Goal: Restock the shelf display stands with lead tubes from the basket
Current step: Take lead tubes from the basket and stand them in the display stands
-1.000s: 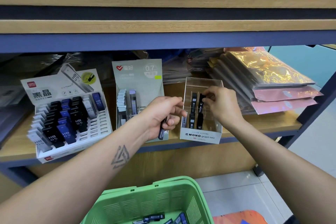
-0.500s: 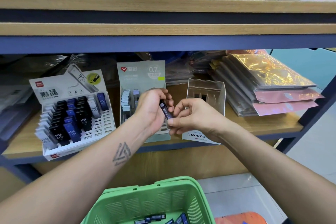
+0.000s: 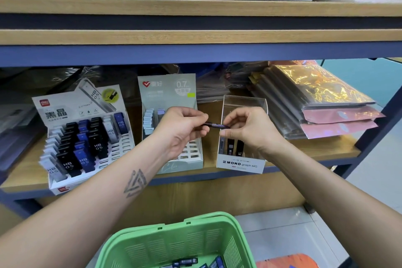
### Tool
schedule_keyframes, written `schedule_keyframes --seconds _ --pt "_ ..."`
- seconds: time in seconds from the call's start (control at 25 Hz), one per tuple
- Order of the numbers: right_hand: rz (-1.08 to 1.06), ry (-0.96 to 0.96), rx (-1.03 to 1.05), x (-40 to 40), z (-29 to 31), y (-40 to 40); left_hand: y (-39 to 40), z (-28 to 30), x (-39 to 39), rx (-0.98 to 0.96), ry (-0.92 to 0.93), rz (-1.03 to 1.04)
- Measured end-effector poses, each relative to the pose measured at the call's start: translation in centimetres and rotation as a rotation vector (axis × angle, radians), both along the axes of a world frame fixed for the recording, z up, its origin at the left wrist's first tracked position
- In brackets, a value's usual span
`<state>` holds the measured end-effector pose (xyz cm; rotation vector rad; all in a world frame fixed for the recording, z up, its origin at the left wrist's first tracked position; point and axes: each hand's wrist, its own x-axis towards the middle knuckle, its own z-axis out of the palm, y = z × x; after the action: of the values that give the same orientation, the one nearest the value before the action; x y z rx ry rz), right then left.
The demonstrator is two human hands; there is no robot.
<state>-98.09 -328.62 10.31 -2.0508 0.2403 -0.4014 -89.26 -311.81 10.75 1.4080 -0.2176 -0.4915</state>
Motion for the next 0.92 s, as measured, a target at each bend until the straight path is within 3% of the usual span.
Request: schedule_keyframes --seconds 0.16,0.32,0.4,0.64,0.72,0.8,0.92 --pt "-0.012 -0.059 -0.112 0.1 0.1 -0.9 -0.1 0.2 -0.4 -0.005 -0.054 0.009" --pt "0.022 -0.181 -0.559 0.1 -0.2 -0.7 -0.6 0.2 -0.8 0.017 -0.109 -0.001" --pt "0.052 -0.232 -0.672 0.0 -0.3 -0.5 -0.9 0.1 -0.9 0.027 -0.131 -0.011" --pt "0.107 -0.158 -0.443 -0.1 0.6 -0.5 -1.7 0.3 -0.9 0.064 -0.336 -0.047" --pt "0.021 -0.179 -0.407 0.2 1.2 -1.7 -2.1 0.3 -1.0 0.032 -0.348 -0.041" --pt "-0.153 -0.206 -0.299 0.2 1.7 -3.8 -2.3 0.1 -1.0 0.208 -0.490 -0.036" --pt "-0.308 -0.211 -0.157 0.1 1.3 -5.9 -2.1 -1.0 -1.3 0.654 -0.906 -0.107"
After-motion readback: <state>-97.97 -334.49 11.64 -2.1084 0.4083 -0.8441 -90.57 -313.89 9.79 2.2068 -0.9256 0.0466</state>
